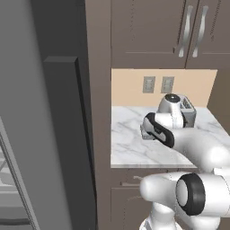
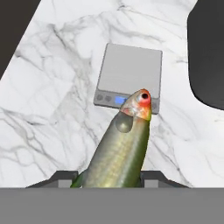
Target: Take the fish from the fridge and place it on the digital scale on the counter by the fridge. Wait a few seconds for a reading, then move it to the plate on the dining counter.
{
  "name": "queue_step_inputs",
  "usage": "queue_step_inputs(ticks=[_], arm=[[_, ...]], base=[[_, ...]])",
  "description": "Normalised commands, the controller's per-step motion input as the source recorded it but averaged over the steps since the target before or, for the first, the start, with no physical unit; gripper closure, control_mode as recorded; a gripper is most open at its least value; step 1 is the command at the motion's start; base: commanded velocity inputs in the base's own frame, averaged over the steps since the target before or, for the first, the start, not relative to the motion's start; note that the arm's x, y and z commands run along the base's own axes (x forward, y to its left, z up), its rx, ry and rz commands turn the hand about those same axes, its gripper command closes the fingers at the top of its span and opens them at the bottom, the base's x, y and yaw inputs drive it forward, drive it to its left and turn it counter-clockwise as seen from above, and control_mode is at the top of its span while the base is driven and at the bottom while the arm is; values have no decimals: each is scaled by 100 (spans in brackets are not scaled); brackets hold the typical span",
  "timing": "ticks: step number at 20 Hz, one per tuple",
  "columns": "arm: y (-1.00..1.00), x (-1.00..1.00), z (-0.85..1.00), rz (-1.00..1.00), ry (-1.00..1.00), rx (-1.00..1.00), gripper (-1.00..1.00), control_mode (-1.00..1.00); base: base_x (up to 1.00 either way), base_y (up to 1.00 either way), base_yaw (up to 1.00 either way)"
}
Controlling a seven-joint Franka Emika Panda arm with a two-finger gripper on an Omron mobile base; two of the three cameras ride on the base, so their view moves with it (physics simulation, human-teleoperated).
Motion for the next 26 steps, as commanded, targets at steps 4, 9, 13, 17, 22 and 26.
queue_step_inputs(ticks=[4,9,13,17,22,26], arm=[[-6,39,0,2,8,0,100,-100],[0,39,-6,8,5,0,100,-100],[0,33,-31,8,0,0,100,-100],[-7,25,-22,8,1,0,100,-100],[-16,28,-31,4,0,0,100,-100],[-8,31,-31,1,1,0,100,-100]], base=[[0,0,0],[0,0,0],[0,0,0],[0,0,0],[0,0,0],[0,0,0]])
